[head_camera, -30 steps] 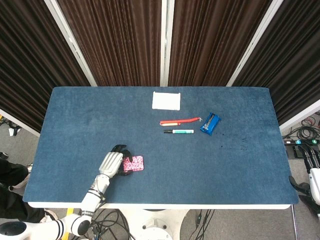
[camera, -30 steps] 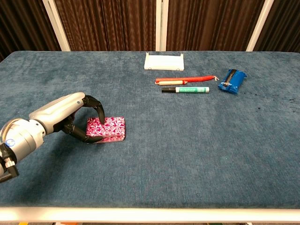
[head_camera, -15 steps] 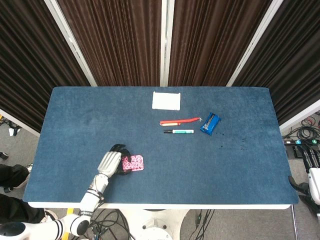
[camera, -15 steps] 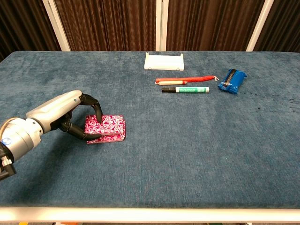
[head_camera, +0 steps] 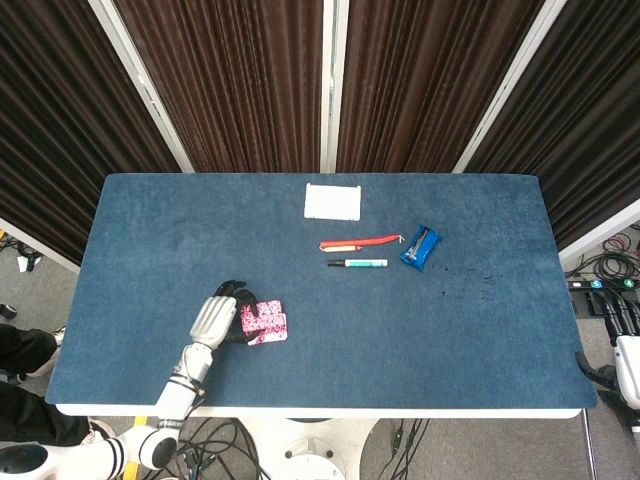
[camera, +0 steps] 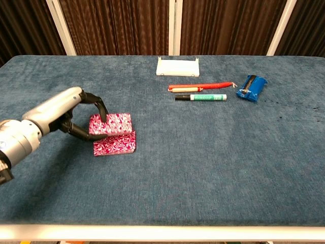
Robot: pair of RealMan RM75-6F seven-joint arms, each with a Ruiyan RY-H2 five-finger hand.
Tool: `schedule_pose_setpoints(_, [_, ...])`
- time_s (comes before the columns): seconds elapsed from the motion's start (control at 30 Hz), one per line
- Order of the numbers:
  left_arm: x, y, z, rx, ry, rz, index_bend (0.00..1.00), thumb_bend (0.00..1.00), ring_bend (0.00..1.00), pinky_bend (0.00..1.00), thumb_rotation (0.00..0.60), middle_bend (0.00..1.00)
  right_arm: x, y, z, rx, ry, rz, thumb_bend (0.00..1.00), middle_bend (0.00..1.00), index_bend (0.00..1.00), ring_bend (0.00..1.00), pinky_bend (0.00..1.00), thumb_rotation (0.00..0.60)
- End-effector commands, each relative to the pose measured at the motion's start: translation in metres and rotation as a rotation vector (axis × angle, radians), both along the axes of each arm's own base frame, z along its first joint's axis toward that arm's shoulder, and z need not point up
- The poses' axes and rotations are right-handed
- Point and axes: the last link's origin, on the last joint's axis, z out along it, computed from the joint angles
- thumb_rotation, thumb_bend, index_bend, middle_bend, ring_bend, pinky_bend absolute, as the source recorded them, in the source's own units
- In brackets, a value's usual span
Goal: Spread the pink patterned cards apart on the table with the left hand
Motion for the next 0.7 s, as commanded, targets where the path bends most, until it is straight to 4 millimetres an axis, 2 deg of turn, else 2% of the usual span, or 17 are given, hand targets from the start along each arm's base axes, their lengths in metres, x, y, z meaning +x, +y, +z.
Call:
schedule_pose_setpoints(0.03, [-0.006,0.01,0.009,0.039,0.0,0.017,0.54,0.23,0.14,0.11,0.6,0.43,0.0,0.0,0.0,0.001,0.002,-0.002,0.21,0.0,0.0,0.0,0.0,0.6])
schedule_pose_setpoints(0.33, [-0.044,0.029,0.029,0.102,0.045,0.096,0.54,0.23,0.14,0.11,0.6,0.43,0.002,0.0,-0.001,0.002,0.008,-0.002,0.21,0.0,0.0,0.0,0.0,0.6])
schedule_pose_setpoints(0.47, [-0.059,0.034,0.029,0.111,0.052,0.149,0.54,0.23,0.14,0.11,0.6,0.44,0.003,0.0,-0.002,0.001,0.013,-0.001,0.21,0.0,0.0,0.0,0.0,0.6])
schedule_pose_setpoints(0.7, [-0.09,0.028,0.022,0.08,0.076,0.221,0.54,0.23,0.14,0.11,0.6,0.44,0.004,0.001,-0.002,0.0,0.018,-0.003,0.21,0.0,0.0,0.0,0.0,0.6])
